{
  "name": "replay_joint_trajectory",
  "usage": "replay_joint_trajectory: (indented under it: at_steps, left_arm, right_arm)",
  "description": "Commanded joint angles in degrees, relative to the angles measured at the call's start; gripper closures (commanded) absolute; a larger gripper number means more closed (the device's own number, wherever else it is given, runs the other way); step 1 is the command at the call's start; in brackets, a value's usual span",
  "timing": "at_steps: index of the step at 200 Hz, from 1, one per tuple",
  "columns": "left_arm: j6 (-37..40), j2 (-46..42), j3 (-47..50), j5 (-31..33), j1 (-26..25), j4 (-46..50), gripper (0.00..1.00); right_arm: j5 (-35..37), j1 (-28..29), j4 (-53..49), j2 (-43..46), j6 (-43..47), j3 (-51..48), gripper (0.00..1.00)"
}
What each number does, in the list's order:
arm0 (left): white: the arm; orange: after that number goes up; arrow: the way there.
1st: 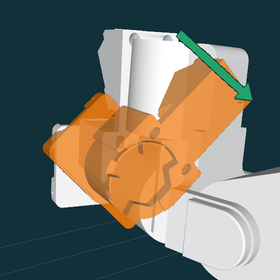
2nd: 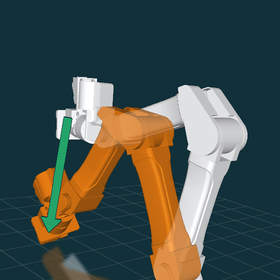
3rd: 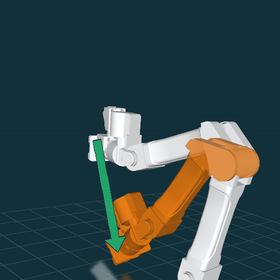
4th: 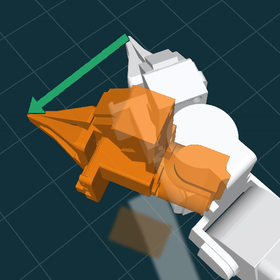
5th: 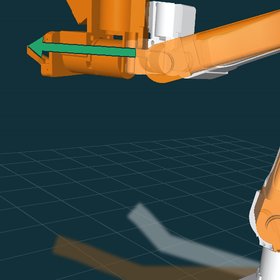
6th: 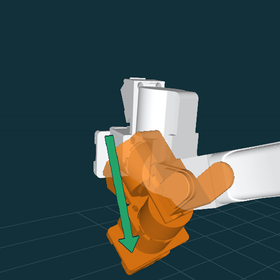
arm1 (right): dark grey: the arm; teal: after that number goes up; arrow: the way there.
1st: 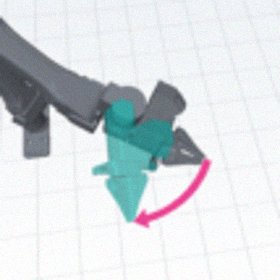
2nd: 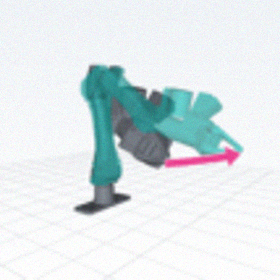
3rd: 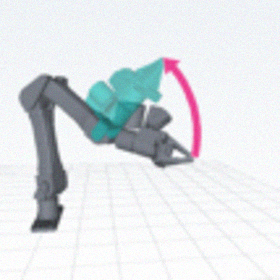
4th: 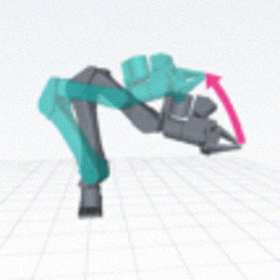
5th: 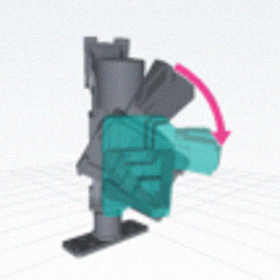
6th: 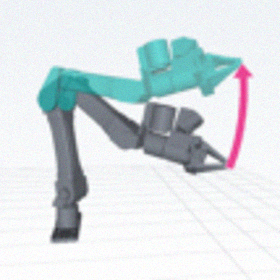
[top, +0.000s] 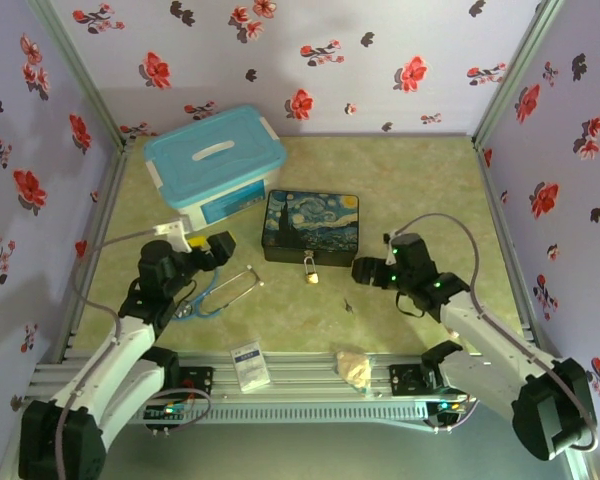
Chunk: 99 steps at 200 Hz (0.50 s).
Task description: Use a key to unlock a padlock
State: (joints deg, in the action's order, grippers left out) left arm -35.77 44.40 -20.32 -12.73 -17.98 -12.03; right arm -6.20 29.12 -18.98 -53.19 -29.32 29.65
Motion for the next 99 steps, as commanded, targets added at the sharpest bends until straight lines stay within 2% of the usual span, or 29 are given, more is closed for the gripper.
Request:
replay_joint_trajectory:
  at_steps: [1, 20, 40, 56, 78, 99]
  left_arm:
    - [-2.07, -0.19, -1.68, -0.44, -5.37, 4.48, 0.00]
    - [-4.68, -0.26, -0.81, 2.62, -11.22, 4.24, 0.00]
    - [-8.51, 0.43, 1.40, 5.42, -16.27, 1.02, 0.00]
    - [-10.85, 2.14, 2.39, 6.12, -19.39, -1.75, 0.00]
    - [-9.64, 4.42, -0.30, 10.99, -24.78, 2.75, 0.00]
    - [-8.87, 6.47, -1.43, 14.40, -29.18, 1.90, 0.00]
  right_arm:
    - [5.50, 6.07, -4.92, 0.55, -2.78, -1.64, 0.22]
    - [6.44, 10.14, -4.26, 0.42, -5.36, -3.42, 0.29]
    - [6.75, 13.81, -0.78, -0.62, -7.69, -6.03, 0.30]
    - [7.33, 15.25, -0.52, -3.23, -8.13, -6.09, 0.37]
    - [7.97, 17.92, 1.45, -6.86, -7.69, -5.53, 0.40]
    - [9.84, 20.23, 1.90, -10.38, -6.49, -4.05, 0.41]
